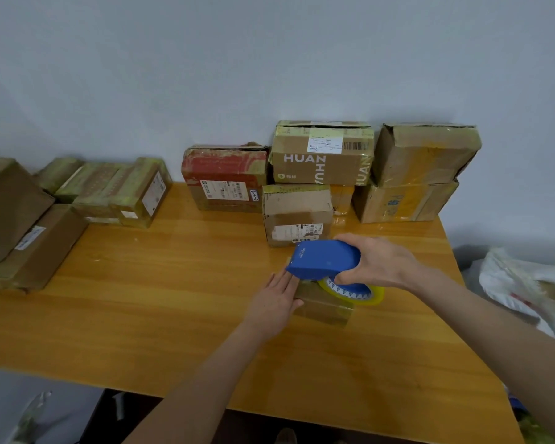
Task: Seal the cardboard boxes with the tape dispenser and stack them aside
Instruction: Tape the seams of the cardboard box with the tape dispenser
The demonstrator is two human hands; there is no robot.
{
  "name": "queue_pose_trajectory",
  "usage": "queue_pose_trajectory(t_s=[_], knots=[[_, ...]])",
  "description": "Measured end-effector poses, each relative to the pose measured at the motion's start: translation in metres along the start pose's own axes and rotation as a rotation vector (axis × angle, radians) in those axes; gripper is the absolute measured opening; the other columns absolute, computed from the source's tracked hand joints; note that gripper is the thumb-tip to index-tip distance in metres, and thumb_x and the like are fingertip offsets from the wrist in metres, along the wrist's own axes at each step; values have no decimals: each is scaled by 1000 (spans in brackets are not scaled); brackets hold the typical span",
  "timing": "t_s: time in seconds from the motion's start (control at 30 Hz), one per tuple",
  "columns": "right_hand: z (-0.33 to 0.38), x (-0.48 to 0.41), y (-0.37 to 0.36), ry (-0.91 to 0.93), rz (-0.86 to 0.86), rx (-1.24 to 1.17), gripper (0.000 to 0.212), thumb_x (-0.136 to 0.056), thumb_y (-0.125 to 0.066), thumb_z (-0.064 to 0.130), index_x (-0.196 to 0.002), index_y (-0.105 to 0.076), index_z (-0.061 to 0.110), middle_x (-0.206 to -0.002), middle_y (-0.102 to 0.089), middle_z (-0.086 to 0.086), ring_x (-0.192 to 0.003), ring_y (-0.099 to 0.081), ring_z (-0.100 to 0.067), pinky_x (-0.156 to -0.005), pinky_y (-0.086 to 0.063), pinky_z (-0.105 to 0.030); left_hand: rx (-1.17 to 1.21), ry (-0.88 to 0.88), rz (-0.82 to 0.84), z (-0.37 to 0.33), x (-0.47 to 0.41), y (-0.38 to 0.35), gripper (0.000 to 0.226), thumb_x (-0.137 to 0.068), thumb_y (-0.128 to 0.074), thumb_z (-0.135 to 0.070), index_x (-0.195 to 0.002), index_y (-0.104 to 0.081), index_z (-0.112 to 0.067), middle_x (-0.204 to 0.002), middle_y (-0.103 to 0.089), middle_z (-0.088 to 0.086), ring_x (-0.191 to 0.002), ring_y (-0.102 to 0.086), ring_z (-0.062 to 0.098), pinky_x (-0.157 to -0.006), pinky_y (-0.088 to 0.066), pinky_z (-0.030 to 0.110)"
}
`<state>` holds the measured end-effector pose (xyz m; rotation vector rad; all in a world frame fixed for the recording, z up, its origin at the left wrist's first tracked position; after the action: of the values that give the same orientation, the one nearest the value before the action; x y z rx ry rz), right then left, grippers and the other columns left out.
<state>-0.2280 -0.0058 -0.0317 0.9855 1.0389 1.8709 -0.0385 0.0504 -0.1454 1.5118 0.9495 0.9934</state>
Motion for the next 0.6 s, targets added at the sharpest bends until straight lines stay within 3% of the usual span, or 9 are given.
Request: queue_pose_trajectory(t_s=[0.1,0.23,0.33,0.47,0.6], knots=[[-1,1,3,5,52,-23,65,-68,-71,53,-126,-43,42,-105,-59,11,-93,-58,-17,-76,-55,-37,-3,5,15,1,1,0,60,-103,-29,-40,-153,-8,-14,-161,-5,4,-148,4,16,-119,-1,35],[-26,10,13,-29,113,-38,49,-63,-70,51,-106,-49,44,-94,-59,13,-85,-58,-15,-72,-53,-39,-6,-5,46,5,2,0,62,-104,-26,-40,-150,11,-21,-160,14,-1,-143,17,9,-120,2,35],[-39,16,7,-68,131,-50,53,-68,-73,45,-114,-47,43,-98,-58,11,-88,-58,-15,-73,-53,-36,36,41,29,-1,-2,5,58,-102,-17,-47,-152,0,-21,-160,6,-4,-147,8,11,-122,-3,37],[-40,11,1,-89,107,-70,61,-71,-73,40,-125,-45,37,-103,-58,7,-89,-58,-16,-65,-45,-27,38,124,-113,-17,-5,11,54,-104,-24,-40,-153,-15,-19,-160,-16,0,-147,-12,17,-121,-12,36],[-41,10,1,-112,83,-111,63,-71,-74,37,-127,-46,34,-106,-60,5,-91,-59,-17,-69,-50,-27,45,70,-110,-19,-5,4,50,-106,-16,-35,-152,-4,-21,-161,1,-5,-149,1,14,-122,-4,34]])
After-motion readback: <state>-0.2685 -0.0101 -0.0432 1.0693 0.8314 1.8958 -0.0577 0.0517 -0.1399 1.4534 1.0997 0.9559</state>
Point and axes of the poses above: each hand's wrist, its own x-axis away from the middle knuckle, its own y-axis out of the back of the hand, z = x × y, the point moved 4 cm from there along -x, towards the middle knuckle
